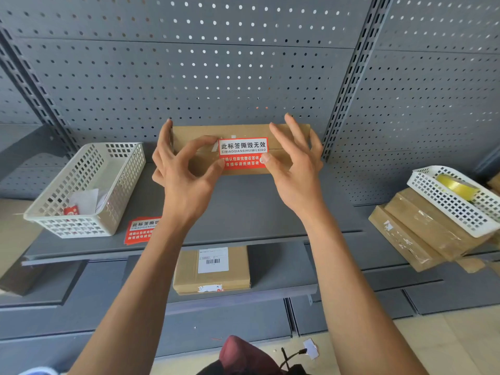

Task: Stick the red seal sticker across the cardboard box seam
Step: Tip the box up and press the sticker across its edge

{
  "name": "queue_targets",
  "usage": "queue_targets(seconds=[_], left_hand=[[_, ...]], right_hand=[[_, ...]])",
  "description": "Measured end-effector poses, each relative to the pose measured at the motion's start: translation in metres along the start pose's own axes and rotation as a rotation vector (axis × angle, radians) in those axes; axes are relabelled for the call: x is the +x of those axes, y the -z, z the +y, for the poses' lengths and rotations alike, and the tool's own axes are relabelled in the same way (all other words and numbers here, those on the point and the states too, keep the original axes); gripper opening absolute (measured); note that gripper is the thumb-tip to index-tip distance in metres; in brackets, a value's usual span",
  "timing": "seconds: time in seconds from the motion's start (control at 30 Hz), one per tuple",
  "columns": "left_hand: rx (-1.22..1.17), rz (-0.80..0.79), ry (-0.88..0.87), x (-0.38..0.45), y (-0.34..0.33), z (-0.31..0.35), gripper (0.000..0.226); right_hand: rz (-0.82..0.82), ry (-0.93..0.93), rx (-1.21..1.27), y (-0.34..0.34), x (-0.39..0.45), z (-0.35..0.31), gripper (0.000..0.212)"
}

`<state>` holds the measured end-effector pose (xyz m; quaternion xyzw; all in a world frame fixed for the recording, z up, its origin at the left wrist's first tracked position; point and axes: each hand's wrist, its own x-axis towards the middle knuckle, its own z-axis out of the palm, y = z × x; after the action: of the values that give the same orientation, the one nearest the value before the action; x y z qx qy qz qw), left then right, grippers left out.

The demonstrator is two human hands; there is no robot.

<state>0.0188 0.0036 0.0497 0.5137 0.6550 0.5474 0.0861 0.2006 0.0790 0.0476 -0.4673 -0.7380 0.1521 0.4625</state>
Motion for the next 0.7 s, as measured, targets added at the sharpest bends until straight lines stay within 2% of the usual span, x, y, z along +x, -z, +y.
queue_targets(seconds=[0.07,0.13,0.5,0.6,0.7], left_hand=[[0.001,0.041,0.035,0.001,-0.004,0.004,0.028],[0.016,0.052,0.038,0.002,-0.006,0.005,0.033],[0.043,-0.039,-0.005,0.004,0.002,-0.004,0.056],[0.059,-0.053,-0.021,0.003,0.002,-0.006,0.053],[0.05,-0.011,0.002,0.001,-0.003,-0.001,0.047]], right_hand=[[0.029,-0.025,0.004,-0.003,0.0,-0.006,0.05],[0.027,-0.018,-0.012,-0.005,-0.001,-0.006,0.053],[-0.088,0.02,-0.072,0.002,-0.002,0.003,0.074],[-0.158,0.032,-0.096,0.007,-0.003,0.005,0.084],[-0.129,0.006,-0.049,0.006,-0.003,-0.001,0.078]])
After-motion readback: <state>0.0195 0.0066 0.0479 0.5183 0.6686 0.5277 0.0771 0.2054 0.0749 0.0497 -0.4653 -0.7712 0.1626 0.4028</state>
